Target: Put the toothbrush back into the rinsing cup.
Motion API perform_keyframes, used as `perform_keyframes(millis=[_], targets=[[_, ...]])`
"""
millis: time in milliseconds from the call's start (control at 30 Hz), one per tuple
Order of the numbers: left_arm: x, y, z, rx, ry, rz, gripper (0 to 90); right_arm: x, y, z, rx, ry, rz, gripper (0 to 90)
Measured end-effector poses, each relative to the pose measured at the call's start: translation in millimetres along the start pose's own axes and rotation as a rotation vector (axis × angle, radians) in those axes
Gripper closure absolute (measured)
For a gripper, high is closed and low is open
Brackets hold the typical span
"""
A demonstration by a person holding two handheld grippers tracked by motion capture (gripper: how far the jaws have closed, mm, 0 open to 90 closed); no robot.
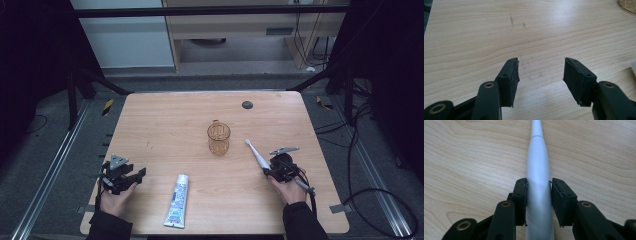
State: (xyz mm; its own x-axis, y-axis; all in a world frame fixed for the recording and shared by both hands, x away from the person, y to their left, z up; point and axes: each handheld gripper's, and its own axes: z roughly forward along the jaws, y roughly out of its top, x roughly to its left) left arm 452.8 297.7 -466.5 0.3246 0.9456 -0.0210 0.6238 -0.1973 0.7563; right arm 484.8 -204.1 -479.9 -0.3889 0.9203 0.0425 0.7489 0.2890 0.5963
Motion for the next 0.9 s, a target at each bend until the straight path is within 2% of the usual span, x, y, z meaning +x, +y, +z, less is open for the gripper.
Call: perform_keyframes(millis=[367, 433, 533, 900], targets=[[0.3, 0.0, -0.1, 0.0, -0.002, -0.001, 44.8, 1.4, 1.6, 0.3, 0.01, -0.007, 0.009, 66.3], [0.3, 0.0, -0.1, -0.005, -0.002, -0.007, 44.8, 1.3, 1.5, -1.0, 0.006, -0.004, -0.004, 66.3], [0.5, -0.1, -0.4, -0.004, -0.003, -0.007, 44.8, 2.5, 1.6, -5.0, -0.013, 0.027, -0.012, 66.3], [0.3, -0.1, -1.7, -0.008, -0.003, -0.005, 44.8, 12.6, -11.8, -15.7, 0.013, 0.059, -0.067, 66.2]])
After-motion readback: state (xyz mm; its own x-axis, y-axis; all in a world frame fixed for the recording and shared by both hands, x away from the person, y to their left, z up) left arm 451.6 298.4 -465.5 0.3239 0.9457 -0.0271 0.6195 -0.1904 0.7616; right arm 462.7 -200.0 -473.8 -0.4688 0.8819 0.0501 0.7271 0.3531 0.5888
